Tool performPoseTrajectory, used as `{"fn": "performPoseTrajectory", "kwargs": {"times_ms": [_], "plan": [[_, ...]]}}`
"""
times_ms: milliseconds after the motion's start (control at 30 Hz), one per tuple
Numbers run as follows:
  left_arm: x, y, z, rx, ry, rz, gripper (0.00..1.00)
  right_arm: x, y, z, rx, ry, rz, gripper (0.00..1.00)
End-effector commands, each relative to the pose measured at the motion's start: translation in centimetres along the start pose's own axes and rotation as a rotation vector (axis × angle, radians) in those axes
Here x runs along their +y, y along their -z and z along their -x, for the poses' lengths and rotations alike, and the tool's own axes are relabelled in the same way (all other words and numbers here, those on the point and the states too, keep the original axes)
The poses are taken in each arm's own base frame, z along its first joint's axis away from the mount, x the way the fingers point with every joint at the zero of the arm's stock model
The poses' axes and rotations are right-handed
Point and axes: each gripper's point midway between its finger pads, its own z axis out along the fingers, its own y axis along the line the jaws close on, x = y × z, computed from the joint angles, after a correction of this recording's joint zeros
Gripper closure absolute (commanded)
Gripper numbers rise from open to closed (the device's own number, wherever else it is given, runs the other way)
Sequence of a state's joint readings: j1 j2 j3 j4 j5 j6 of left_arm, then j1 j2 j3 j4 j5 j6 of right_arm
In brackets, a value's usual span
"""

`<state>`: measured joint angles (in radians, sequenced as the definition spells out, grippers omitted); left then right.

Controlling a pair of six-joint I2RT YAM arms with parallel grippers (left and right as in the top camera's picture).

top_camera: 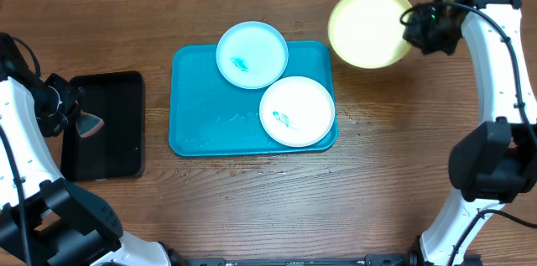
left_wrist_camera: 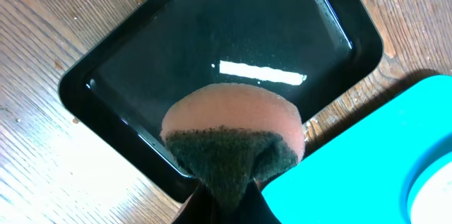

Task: Clean dirty plates on tray and stack at the side
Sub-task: 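Place the yellow plate on the table right of the tray, then move the right gripper to the light blue plate's rim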

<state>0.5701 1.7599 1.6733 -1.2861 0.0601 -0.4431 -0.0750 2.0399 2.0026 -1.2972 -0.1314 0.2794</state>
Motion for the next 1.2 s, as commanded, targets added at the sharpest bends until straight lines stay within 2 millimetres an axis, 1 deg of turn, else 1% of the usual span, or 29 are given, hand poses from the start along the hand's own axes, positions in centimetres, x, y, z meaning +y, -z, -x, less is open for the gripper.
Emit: {"fn": "performPoseTrajectory", "kwargs": {"times_ms": [0,100,167,267,333,367,400,467,500,533,633,700,733,800,833,900,933,1000,1033,1100,1167], "plan": [[-0.4,0.4,-0.1,-0.005,0.008,-0.024,0.96,-3.2,-3.2,-1.8,0.075,-0.067,-0.02,0.96],[-0.4,0.4,-0.1,-0.005,0.008,-0.024,0.96,-5.4,-5.8,-3.1,0.111,-0.104,-0.04,0.96],[-0.4,0.4,-0.1,-0.005,0.008,-0.024,0.96,-6.6,-7.0,-3.8,0.125,-0.124,-0.048,0.96],[-0.4,0.4,-0.1,-0.005,0.008,-0.025,0.96,-8.0,-8.2,-4.5,0.138,-0.148,-0.057,0.96],[-0.4,0.4,-0.1,-0.005,0.008,-0.025,0.96,-8.6,-8.5,-5.0,0.151,-0.161,-0.062,0.95],[-0.4,0.4,-0.1,-0.005,0.008,-0.025,0.96,-8.9,-8.5,-5.2,0.159,-0.167,-0.066,0.89],[-0.4,0.4,-0.1,-0.005,0.008,-0.025,0.96,-9.0,-8.5,-5.4,0.165,-0.171,-0.067,0.73],[-0.4,0.4,-0.1,-0.005,0.008,-0.025,0.96,-9.0,-8.2,-5.6,0.178,-0.175,-0.071,0.27],[-0.4,0.4,-0.1,-0.005,0.008,-0.025,0.96,-9.0,-7.9,-5.7,0.187,-0.176,-0.073,0.18],[-0.4,0.4,-0.1,-0.005,0.008,-0.025,0.96,-8.9,-7.5,-5.7,0.192,-0.177,-0.075,0.16],[-0.4,0.4,-0.1,-0.008,0.008,-0.025,0.96,-8.4,-5.6,-5.2,0.201,-0.17,-0.076,0.15],[-0.4,0.4,0.0,-0.009,0.008,-0.027,0.96,-7.0,-4.1,-4.2,0.186,-0.133,-0.03,0.15],[-0.4,0.4,0.0,-0.009,0.008,-0.027,0.96,-5.4,-3.1,-3.5,0.17,-0.089,0.035,0.15],[-0.4,0.4,-0.1,-0.009,0.007,-0.027,0.96,-2.3,-1.9,-2.4,0.136,-0.01,0.158,0.14],[-0.4,0.4,-0.1,-0.009,0.007,-0.026,0.96,-0.4,-1.4,-1.7,0.11,0.032,0.229,0.14],[-0.4,0.4,-0.1,-0.009,0.008,-0.027,0.96,3.0,-1.0,-0.6,0.049,0.1,0.334,0.09],[-0.4,0.4,-0.1,-0.009,0.007,-0.026,0.96,4.4,-1.0,-0.1,0.02,0.134,0.363,0.08],[-0.4,0.4,-0.1,-0.008,0.007,-0.026,0.96,7.4,-1.6,0.6,-0.049,0.224,0.396,0.06],[-0.4,0.4,-0.1,-0.008,0.007,-0.026,0.96,8.6,-2.0,0.8,-0.071,0.261,0.408,0.05],[-0.4,0.4,-0.1,-0.009,0.007,-0.026,0.96,11.9,-3.2,0.9,-0.131,0.345,0.411,0.01],[-0.5,0.4,-0.1,-0.009,0.006,-0.026,0.96,14.2,-4.6,0.8,-0.175,0.402,0.376,0.0]]}}
